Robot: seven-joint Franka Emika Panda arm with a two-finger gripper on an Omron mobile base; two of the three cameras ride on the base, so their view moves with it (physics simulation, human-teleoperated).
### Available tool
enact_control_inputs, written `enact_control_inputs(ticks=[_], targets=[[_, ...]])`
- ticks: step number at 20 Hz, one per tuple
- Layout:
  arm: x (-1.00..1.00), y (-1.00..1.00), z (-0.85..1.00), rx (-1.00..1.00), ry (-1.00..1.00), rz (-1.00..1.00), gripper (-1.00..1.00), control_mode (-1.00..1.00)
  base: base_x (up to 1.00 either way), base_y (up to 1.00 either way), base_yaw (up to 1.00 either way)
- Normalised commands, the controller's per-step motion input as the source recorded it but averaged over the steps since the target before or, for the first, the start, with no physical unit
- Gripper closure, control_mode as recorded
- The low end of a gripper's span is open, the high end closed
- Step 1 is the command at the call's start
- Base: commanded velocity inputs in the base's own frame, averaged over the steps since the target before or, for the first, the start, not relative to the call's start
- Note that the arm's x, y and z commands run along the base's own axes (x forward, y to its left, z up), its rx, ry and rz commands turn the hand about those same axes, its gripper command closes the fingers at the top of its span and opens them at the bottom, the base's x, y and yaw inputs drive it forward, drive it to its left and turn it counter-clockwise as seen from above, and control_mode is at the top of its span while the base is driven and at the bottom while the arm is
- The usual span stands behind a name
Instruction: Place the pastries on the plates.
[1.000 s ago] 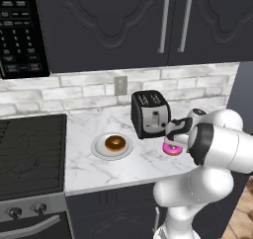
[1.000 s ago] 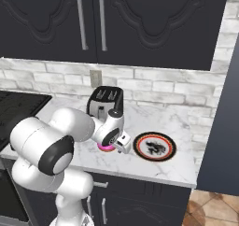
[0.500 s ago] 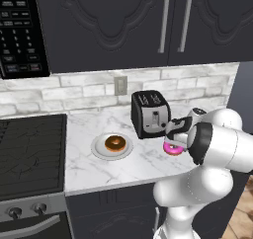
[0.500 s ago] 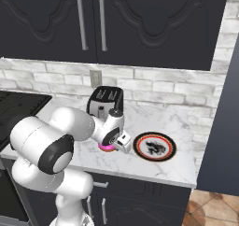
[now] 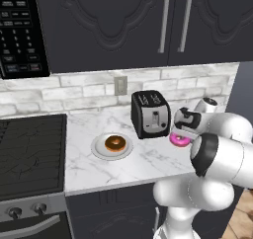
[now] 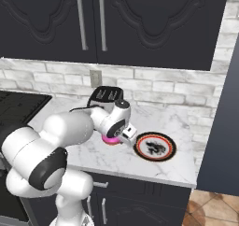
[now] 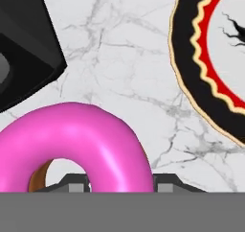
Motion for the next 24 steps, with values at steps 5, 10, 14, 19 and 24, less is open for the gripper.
enact_control_inputs(ticks=[5, 10, 14, 19, 24], targets=[[0.0, -0.85, 0.45, 0.0, 0.0, 0.0, 1.0, -1.0, 0.0, 0.0, 0.0], [0.0, -0.99, 0.0, 0.0, 0.0, 0.0, 1.0, -1.0, 0.0, 0.0, 0.0], [0.04, -0.37, -0.03, 0.0, -0.03, 0.01, 1.0, -1.0, 0.0, 0.0, 0.0], [0.09, -0.45, -0.04, 0.01, -0.04, 0.07, 1.0, -1.0, 0.0, 0.0, 0.0], [0.04, -0.19, -0.07, 0.0, -0.02, 0.05, -1.0, -1.0, 0.0, 0.0, 0.0]])
